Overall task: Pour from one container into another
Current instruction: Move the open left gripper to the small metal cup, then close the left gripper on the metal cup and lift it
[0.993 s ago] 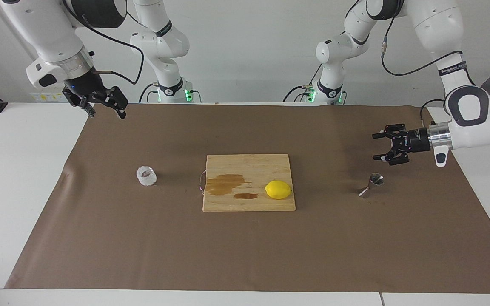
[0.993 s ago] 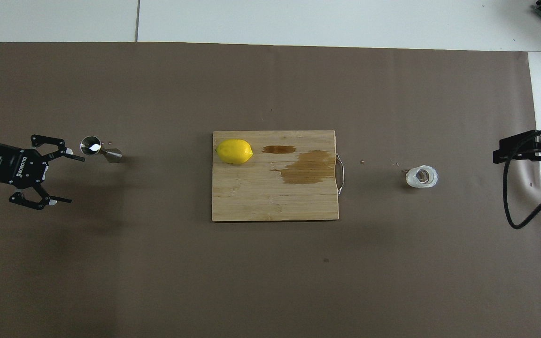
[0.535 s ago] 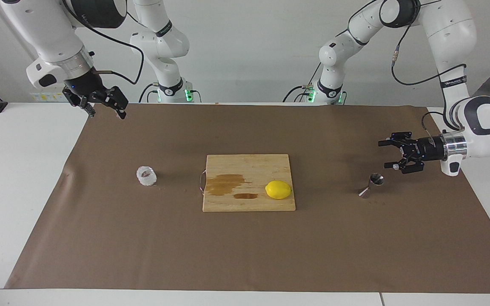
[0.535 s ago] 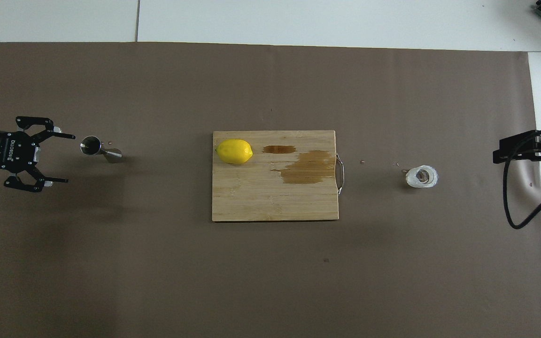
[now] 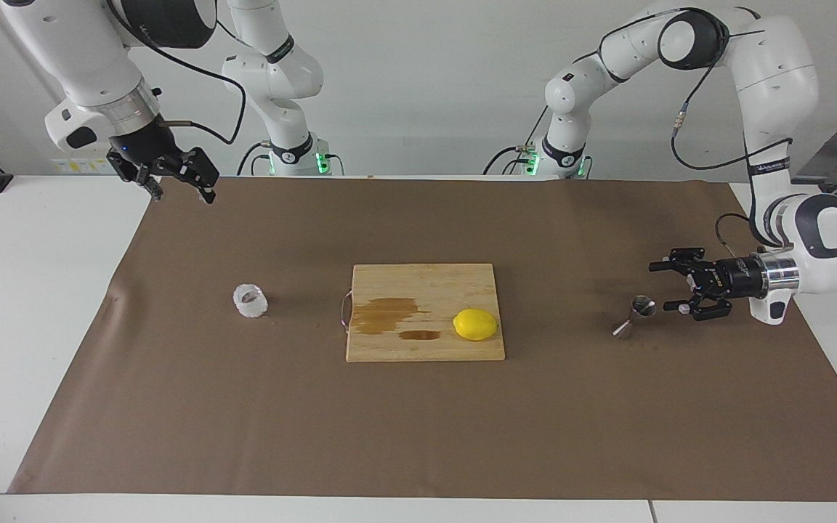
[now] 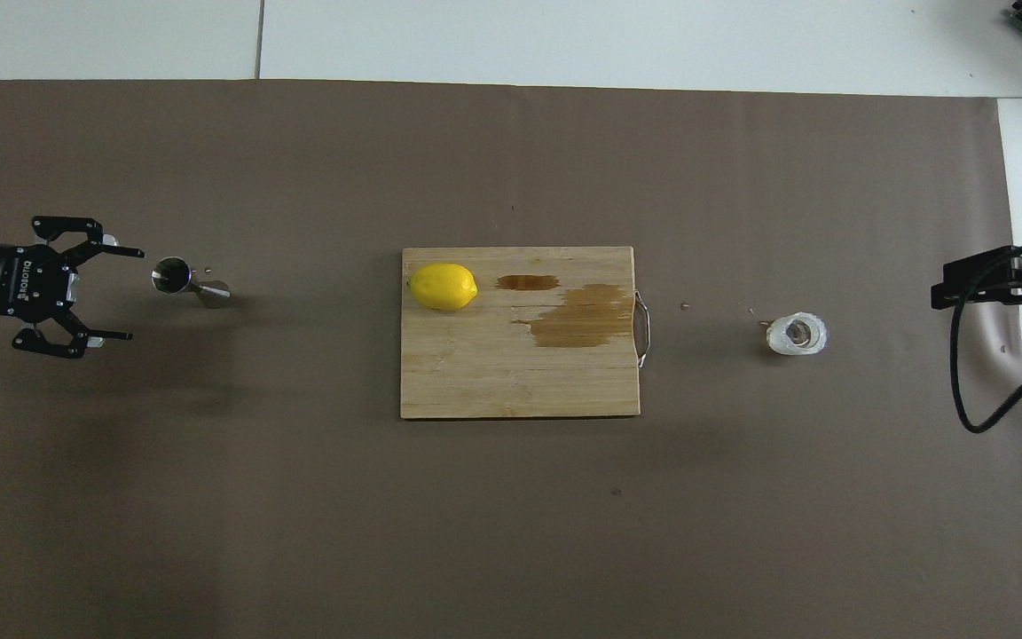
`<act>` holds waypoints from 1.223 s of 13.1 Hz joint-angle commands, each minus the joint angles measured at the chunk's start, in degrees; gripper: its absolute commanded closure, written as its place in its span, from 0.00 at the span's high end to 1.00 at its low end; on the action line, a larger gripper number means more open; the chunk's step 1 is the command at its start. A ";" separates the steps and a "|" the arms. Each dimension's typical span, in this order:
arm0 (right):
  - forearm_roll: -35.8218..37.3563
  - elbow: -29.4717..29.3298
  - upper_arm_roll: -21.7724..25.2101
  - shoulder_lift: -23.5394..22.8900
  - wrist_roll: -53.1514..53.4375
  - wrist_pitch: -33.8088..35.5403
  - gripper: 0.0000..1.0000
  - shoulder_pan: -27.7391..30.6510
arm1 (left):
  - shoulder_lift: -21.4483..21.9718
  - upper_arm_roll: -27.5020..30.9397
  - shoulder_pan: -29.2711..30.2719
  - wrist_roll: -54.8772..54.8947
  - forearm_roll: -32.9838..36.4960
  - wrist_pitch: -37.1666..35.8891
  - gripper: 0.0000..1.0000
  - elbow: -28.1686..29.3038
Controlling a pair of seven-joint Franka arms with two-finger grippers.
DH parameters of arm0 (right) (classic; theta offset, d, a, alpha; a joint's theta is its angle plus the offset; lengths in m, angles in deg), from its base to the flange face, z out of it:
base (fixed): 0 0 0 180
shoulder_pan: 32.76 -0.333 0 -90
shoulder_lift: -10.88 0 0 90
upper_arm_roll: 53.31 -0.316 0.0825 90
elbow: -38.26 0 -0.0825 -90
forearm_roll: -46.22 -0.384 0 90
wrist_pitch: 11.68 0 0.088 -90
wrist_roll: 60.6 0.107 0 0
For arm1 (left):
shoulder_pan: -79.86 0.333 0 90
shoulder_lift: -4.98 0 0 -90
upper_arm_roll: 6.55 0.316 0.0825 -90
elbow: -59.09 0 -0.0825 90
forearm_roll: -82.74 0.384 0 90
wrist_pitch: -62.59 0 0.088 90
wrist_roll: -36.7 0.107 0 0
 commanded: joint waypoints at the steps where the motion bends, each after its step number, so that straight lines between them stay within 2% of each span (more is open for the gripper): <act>1: 0.47 1.27 -0.21 1.21 0.73 0.35 1.00 0.13 | -2.18 -0.62 0.80 -1.83 -1.96 1.01 1.00 -0.79; 3: 0.47 1.27 -0.21 1.21 0.81 0.35 1.00 0.13 | -4.38 -0.71 1.33 -1.84 -1.96 3.55 1.00 -1.49; 16: 0.47 1.27 -0.21 1.21 0.81 0.35 1.00 0.13 | -5.35 -0.71 -0.43 -1.75 -3.98 8.05 1.00 1.84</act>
